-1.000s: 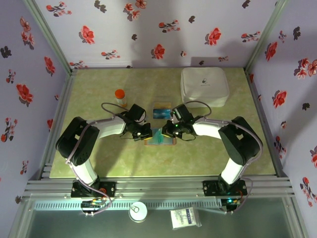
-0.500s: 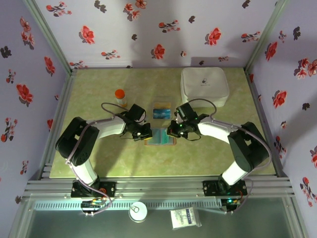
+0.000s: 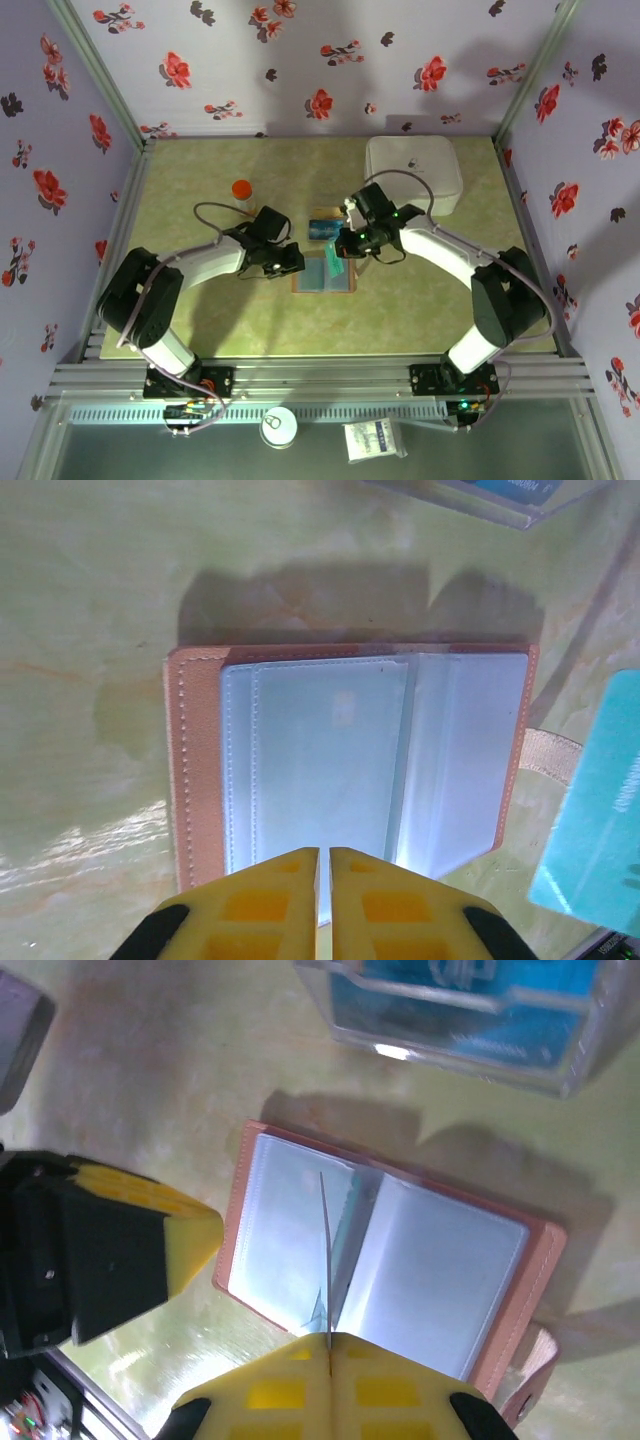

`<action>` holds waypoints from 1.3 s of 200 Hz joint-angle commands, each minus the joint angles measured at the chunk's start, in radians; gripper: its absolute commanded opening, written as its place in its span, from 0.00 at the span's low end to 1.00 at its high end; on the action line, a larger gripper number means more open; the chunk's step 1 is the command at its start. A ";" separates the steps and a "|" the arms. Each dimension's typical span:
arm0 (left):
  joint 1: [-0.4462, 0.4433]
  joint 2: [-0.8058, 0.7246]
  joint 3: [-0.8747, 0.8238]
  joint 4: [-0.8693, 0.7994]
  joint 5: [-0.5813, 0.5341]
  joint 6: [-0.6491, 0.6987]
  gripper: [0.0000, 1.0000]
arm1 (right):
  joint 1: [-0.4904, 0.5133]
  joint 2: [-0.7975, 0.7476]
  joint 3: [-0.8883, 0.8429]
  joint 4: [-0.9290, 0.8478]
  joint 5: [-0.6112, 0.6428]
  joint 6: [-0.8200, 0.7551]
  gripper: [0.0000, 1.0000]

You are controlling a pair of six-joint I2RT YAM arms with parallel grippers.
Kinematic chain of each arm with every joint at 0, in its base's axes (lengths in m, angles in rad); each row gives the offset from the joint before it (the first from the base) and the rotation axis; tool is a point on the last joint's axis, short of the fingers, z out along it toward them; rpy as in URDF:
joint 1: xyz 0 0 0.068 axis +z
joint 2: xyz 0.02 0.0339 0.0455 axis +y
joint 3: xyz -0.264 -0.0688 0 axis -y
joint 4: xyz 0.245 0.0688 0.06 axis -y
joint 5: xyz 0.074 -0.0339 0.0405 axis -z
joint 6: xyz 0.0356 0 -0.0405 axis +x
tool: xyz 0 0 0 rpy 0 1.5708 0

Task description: Take the credit cards out of the card holder

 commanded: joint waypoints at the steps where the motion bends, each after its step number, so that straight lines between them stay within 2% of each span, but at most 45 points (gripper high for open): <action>1: 0.012 -0.053 -0.043 -0.016 -0.043 -0.005 0.11 | -0.005 0.059 0.108 -0.182 0.047 -0.272 0.00; 46: 0.026 -0.127 -0.117 -0.004 -0.070 -0.010 0.16 | -0.009 0.194 0.338 -0.395 0.190 -0.637 0.00; 73: 0.040 -0.180 -0.165 -0.004 -0.081 -0.018 0.19 | -0.008 0.267 0.471 -0.500 0.233 -0.876 0.00; 116: 0.060 -0.238 -0.223 -0.006 -0.092 -0.035 0.21 | -0.010 0.349 0.633 -0.587 0.291 -1.089 0.00; 198: 0.077 -0.248 -0.226 -0.041 -0.094 -0.037 0.21 | -0.050 0.545 0.987 -0.684 0.264 -1.206 0.00; 260: 0.086 -0.228 -0.214 -0.050 -0.086 -0.034 0.21 | -0.085 0.629 1.123 -0.649 0.206 -1.234 0.00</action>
